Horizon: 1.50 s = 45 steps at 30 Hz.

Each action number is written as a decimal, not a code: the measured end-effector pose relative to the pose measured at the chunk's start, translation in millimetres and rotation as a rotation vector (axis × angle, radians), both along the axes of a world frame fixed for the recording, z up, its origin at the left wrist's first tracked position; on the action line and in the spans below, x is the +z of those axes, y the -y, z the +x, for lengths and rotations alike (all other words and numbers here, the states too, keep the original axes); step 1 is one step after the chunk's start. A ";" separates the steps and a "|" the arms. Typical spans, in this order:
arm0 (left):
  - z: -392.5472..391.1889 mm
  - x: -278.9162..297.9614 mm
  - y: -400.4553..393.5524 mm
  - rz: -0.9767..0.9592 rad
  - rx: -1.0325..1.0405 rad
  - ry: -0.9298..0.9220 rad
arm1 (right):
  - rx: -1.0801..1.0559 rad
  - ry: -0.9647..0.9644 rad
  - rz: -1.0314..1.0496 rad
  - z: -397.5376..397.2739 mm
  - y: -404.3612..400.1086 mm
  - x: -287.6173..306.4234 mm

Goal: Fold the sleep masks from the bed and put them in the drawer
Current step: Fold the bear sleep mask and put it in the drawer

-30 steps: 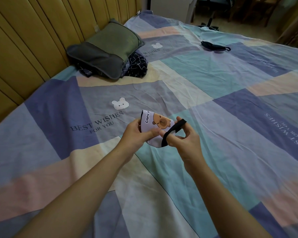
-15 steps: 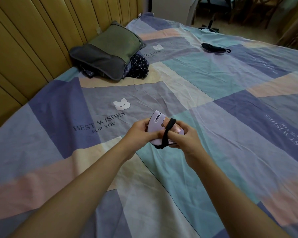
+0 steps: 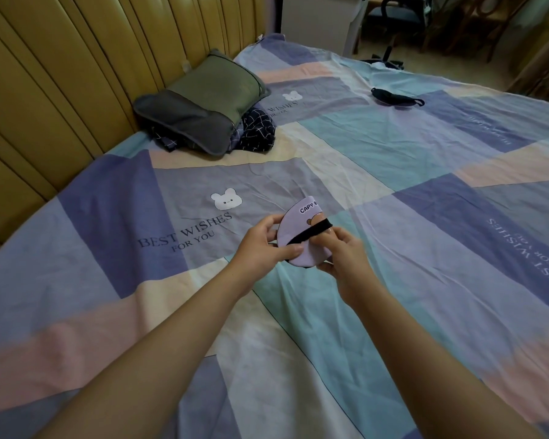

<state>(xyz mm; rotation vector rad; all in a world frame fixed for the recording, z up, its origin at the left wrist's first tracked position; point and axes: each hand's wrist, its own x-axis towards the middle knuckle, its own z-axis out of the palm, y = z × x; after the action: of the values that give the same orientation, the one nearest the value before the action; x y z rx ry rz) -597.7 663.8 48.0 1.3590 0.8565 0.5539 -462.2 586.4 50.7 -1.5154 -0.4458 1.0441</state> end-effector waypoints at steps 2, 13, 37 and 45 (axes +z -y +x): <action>-4.1 -1.1 -2.0 -0.004 -0.011 0.016 | 0.044 0.001 -0.024 2.9 1.0 -0.5; -9.4 -7.0 -6.1 0.038 0.045 -0.119 | -0.011 0.330 0.102 -0.3 9.3 -3.3; -57.6 -19.5 -9.9 -0.212 0.293 0.149 | 0.230 0.664 0.319 -53.0 -8.5 -7.3; -159.0 -20.9 -0.6 -0.050 0.532 -0.142 | 0.391 0.556 0.302 -92.1 -18.6 -8.9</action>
<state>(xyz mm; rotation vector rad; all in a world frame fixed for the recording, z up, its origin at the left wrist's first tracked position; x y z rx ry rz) -756.7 664.4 27.1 1.1306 1.3540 0.8430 -554.3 605.0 41.8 -1.4583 -1.2728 0.7825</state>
